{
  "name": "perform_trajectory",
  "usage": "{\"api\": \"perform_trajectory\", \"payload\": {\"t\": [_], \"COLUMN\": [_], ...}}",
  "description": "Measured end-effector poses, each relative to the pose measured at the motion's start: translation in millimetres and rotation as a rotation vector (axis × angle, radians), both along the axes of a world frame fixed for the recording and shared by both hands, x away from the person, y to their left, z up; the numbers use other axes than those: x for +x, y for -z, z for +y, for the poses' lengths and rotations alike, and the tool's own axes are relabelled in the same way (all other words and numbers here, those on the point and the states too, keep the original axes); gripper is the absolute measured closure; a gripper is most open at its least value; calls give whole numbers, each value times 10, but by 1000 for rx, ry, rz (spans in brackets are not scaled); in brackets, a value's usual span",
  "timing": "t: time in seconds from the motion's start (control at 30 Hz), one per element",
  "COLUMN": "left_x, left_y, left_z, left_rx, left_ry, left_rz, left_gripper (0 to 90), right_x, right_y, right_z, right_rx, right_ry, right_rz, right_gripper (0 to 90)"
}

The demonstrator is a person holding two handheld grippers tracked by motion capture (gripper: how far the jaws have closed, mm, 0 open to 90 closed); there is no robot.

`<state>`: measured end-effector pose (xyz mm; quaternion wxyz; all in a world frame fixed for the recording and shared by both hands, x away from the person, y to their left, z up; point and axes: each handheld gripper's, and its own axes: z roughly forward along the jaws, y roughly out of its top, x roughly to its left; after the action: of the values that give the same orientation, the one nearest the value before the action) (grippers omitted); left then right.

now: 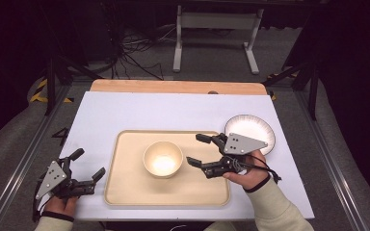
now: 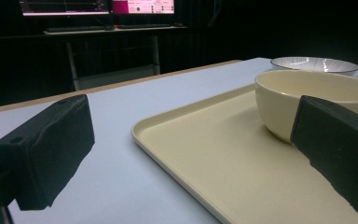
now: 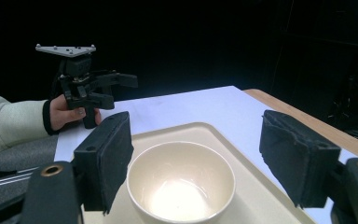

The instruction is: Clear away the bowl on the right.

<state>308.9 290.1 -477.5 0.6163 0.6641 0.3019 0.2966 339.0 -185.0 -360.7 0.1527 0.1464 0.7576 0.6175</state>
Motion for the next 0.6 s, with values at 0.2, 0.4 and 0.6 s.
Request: {"api": "perform_trajectory", "payload": {"t": [0.2,0.4,0.6], "left_x": [1,0,1], "left_y": [0,0,0], "left_z": [1,0,0], "left_rx": [0,0,0], "left_ry": [0,0,0], "left_rz": [1,0,1], "left_gripper": [2,2,2], "right_x": [1,22,40], "right_y": [28,77,150], "right_z": [-107,-269,-450], "right_rx": [11,38,61], "right_ry": [31,70,123], "right_rz": [-9,-3,0], "right_gripper": [258,258,259]}}
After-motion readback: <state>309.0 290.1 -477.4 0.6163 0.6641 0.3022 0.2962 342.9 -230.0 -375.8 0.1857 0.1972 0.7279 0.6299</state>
